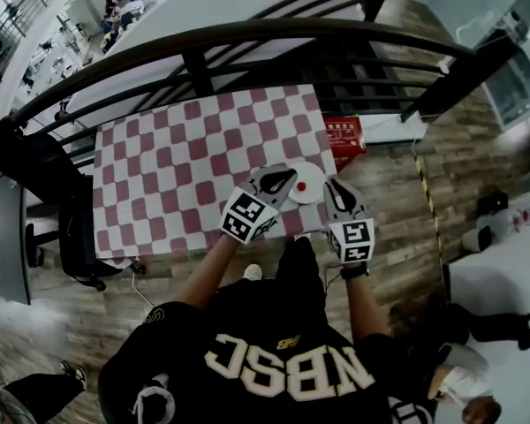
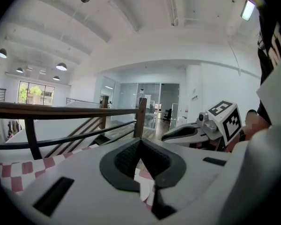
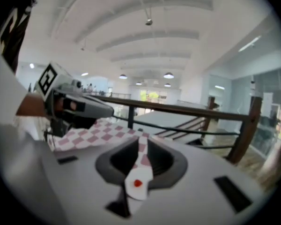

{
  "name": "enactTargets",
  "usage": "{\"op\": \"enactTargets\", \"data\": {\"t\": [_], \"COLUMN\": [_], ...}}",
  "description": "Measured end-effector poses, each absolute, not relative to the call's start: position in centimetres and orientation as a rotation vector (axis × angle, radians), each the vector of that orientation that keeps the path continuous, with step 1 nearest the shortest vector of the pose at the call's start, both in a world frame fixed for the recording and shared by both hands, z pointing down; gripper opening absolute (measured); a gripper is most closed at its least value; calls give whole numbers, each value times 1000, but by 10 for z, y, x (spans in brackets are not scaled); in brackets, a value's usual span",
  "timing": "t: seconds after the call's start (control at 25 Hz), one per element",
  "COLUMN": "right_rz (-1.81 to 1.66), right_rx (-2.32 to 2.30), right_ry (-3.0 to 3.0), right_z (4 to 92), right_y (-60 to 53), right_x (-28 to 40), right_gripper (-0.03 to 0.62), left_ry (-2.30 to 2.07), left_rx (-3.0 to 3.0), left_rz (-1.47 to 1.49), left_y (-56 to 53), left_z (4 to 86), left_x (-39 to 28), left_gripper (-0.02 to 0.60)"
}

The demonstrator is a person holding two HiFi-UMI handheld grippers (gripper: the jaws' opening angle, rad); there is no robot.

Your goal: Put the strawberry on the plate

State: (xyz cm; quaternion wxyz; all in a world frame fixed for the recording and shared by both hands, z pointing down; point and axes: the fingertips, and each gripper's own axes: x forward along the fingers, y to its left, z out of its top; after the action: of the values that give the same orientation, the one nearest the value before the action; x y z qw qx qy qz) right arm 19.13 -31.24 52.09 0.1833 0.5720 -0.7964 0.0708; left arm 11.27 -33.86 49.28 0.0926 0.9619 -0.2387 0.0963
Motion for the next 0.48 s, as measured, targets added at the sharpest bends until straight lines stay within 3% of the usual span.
{"op": "enactTargets", "data": {"t": [0.48], "right_rz": [232], "right_rx": [2196], "right_ry": [-2163], "right_z": [459], "right_y": [-268], "right_x": [230], "right_gripper": [20], "left_ry": [-1003], "left_rx": [2840], "left_rz": [27], "left_y": [-329], "left_z": [430], "left_x": [91], "left_gripper": [15]}}
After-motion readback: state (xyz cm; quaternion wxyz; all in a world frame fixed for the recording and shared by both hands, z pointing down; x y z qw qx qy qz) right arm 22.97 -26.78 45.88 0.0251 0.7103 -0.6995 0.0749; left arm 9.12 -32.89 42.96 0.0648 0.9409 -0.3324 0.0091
